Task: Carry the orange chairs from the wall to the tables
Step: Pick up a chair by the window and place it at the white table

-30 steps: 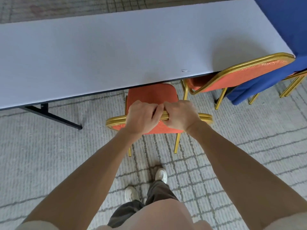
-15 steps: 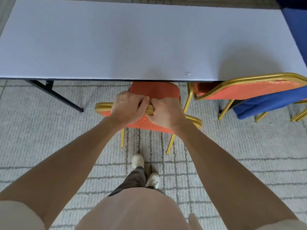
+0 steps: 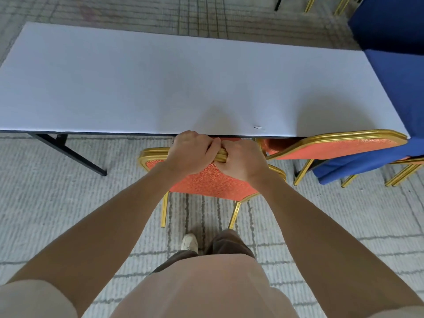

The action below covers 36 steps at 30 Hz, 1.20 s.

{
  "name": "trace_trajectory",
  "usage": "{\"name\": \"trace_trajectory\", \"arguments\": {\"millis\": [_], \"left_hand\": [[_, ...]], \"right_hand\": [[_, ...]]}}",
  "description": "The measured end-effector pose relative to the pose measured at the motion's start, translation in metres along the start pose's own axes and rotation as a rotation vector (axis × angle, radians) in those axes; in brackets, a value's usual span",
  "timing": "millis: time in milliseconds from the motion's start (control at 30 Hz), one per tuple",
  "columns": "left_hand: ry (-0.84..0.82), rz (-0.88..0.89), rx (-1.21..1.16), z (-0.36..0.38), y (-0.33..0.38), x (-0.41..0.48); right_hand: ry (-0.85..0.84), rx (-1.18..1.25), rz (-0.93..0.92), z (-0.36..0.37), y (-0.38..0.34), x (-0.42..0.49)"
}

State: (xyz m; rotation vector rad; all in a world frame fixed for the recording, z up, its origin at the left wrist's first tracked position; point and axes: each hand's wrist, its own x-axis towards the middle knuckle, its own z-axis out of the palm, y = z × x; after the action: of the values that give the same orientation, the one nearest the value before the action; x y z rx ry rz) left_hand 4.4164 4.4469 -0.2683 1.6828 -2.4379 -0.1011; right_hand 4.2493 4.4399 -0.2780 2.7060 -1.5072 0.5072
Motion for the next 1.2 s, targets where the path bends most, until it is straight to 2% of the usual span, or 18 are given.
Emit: {"name": "trace_trajectory", "arguments": {"millis": [133,333,500,633,733,800,900,967,1200], "left_hand": [[-0.015,0.115,0.023,-0.004,-0.001,-0.006],[0.057,0.139,-0.178,0.005,0.014,0.0],[0.059,-0.015,-0.25,0.021,0.011,0.01],[-0.061,-0.101,-0.307,0.042,0.018,0.022],[-0.056,-0.176,-0.388,0.044,0.013,0.046],[-0.087,-0.157,-0.313,0.045,0.012,0.066],[-0.125,0.04,-0.027,0.048,0.027,0.1],[-0.166,0.114,0.0,0.054,0.041,0.12],[-0.207,0.021,-0.048,0.057,0.046,0.145]], "right_hand": [[-0.106,-0.05,0.037,-0.005,-0.009,-0.004],[-0.303,-0.187,0.13,-0.026,-0.004,-0.01],[-0.32,-0.233,0.046,-0.018,0.005,-0.002],[-0.317,-0.251,-0.041,-0.001,0.032,-0.002],[-0.303,-0.2,-0.037,0.009,0.051,0.017],[-0.397,-0.159,-0.046,0.007,0.066,0.035],[-0.533,-0.118,-0.07,0.002,0.104,0.047],[-0.581,-0.121,-0.092,-0.001,0.13,0.048],[-0.568,-0.064,-0.206,-0.003,0.161,0.063]]}}
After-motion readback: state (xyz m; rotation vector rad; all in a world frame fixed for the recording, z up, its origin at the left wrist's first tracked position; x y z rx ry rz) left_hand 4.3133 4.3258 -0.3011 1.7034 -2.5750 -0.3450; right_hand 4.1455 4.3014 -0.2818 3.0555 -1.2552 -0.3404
